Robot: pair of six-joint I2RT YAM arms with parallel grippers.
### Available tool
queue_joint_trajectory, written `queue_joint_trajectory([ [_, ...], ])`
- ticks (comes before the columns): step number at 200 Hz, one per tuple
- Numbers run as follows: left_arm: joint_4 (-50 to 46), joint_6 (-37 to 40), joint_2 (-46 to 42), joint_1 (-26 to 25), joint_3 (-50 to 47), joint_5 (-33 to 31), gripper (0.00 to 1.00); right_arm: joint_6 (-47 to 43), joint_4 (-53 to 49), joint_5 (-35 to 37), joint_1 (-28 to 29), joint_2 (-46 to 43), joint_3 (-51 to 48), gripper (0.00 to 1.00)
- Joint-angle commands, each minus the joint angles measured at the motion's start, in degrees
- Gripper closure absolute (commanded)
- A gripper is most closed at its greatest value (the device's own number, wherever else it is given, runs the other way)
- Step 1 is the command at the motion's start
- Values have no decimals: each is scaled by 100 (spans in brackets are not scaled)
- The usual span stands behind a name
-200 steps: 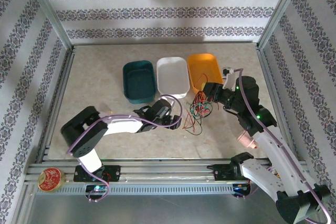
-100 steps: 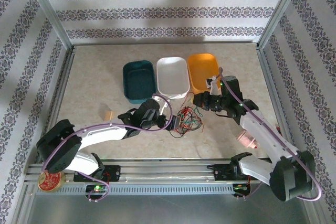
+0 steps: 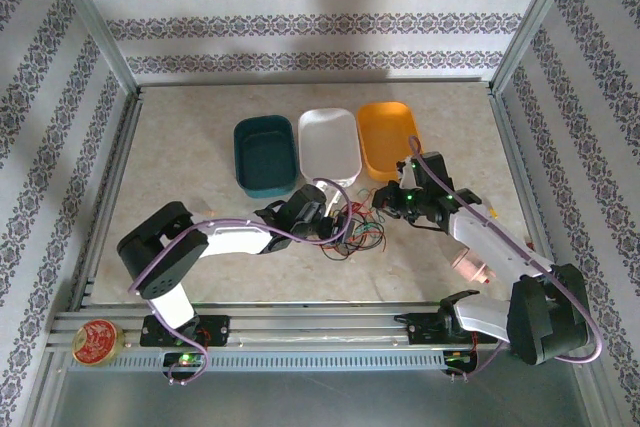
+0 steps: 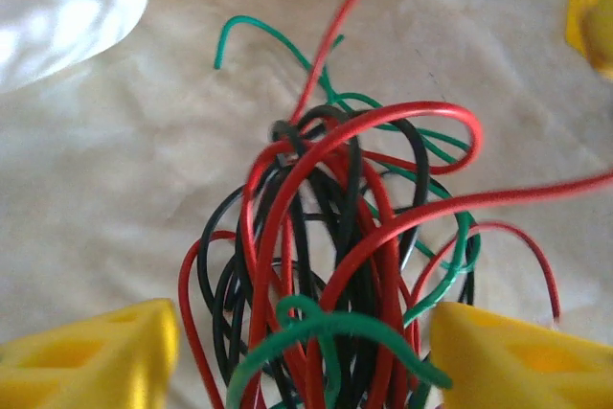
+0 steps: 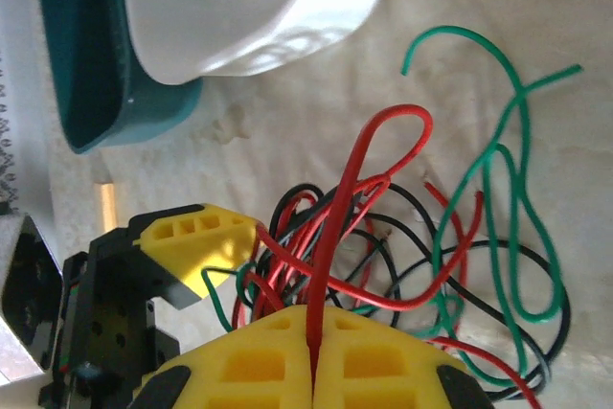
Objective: Untangle the cables
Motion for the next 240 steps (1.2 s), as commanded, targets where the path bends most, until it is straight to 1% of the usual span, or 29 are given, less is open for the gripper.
queue_joint_trajectory([
  [1,386,-100,233,15,91,-280,49,169,-115,409,67,-233,-141,100],
  [22,274,-169,381,23,84,-400,64,365,-136,1135,39,-797,-233,100],
  [31,272,-181,388,19,29,-394,69,419,-187,1532,5,-1127,-243,100],
  [44,297,-190,355,23,-97,-398,69,490,-288,2187,-67,-1596,-236,100],
  [59,269,-197,257,32,-244,-467,66,501,-443,2777,-196,-2038,-162,100],
  [78,227,-183,152,66,-436,-530,62,471,-650,3123,-419,-2311,26,100],
  [99,150,-172,93,111,-598,-570,62,309,-762,3410,-558,-2475,265,100],
  [110,132,-163,71,128,-682,-594,63,156,-758,3455,-606,-2495,420,100],
  [119,131,-151,51,142,-744,-612,66,11,-773,3471,-636,-2470,583,100],
  [124,132,-155,53,146,-781,-622,69,-61,-788,3496,-635,-2459,677,100],
  [140,166,-170,36,173,-894,-638,85,-221,-886,3649,-663,-2422,939,100],
  [154,184,-184,-16,189,-999,-672,92,-293,-950,3785,-709,-2421,1116,100],
  [166,202,-227,-88,199,-1109,-729,100,-351,-1017,3895,-768,-2400,1255,100],
  [180,238,-267,-200,208,-1222,-784,100,-442,-1013,3774,-846,-2329,1416,100],
  [200,239,-271,-353,217,-1319,-781,100,-476,-941,3302,-843,-2183,1563,100],
  [221,130,-241,-564,226,-1382,-747,100,-472,-916,2900,-843,-2072,1569,100],
  [240,-6,-205,-993,226,-1473,-747,100,-423,-974,2754,-843,-2061,1421,100],
])
